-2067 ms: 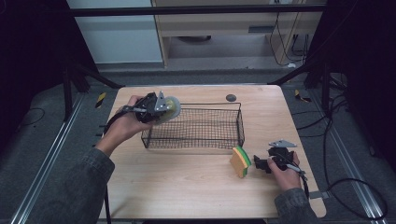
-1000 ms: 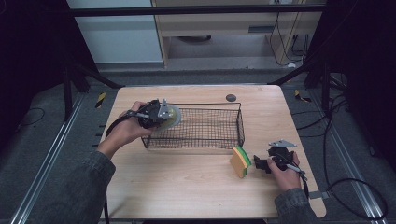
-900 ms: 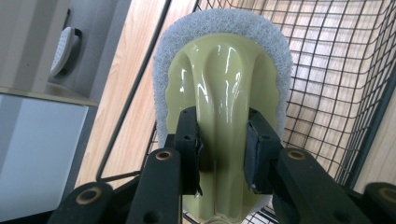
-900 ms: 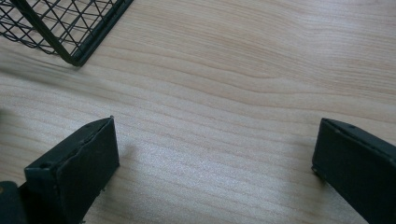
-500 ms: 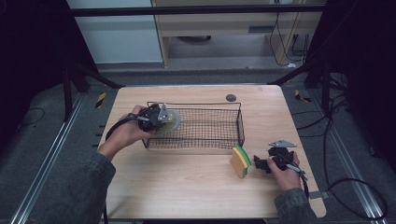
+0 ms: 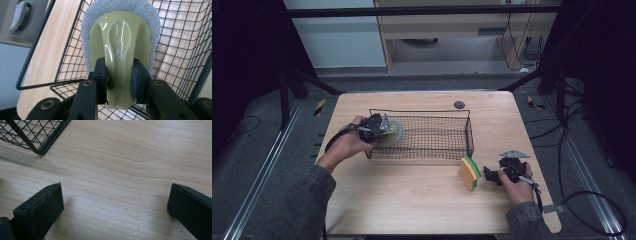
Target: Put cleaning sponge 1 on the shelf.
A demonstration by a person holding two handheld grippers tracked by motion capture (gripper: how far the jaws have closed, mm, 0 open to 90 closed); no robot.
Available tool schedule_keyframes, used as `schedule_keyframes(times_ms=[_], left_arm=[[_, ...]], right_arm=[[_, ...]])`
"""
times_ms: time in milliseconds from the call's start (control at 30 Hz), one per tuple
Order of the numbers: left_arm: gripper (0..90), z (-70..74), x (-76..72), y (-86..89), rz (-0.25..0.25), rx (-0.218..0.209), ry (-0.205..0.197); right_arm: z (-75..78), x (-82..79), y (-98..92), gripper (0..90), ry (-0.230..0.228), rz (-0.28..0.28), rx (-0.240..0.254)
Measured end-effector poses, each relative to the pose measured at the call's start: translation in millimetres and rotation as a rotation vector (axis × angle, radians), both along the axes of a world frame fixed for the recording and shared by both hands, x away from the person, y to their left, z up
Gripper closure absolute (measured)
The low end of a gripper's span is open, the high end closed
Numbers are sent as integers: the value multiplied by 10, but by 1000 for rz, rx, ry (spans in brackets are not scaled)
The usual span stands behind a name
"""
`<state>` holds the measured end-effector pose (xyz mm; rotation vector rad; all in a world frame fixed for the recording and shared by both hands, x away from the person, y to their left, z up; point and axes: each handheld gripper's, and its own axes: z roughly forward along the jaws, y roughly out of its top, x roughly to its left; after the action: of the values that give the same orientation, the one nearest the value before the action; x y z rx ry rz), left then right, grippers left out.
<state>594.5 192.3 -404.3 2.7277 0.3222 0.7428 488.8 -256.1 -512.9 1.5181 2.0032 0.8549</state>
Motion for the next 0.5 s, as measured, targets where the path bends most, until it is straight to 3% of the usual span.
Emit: schedule_keyframes(times_ms=[500], left_arm=[[698, -107, 99, -113, -3, 1, 65]], right_arm=[[0, -1, 0, 7, 0, -1, 0]])
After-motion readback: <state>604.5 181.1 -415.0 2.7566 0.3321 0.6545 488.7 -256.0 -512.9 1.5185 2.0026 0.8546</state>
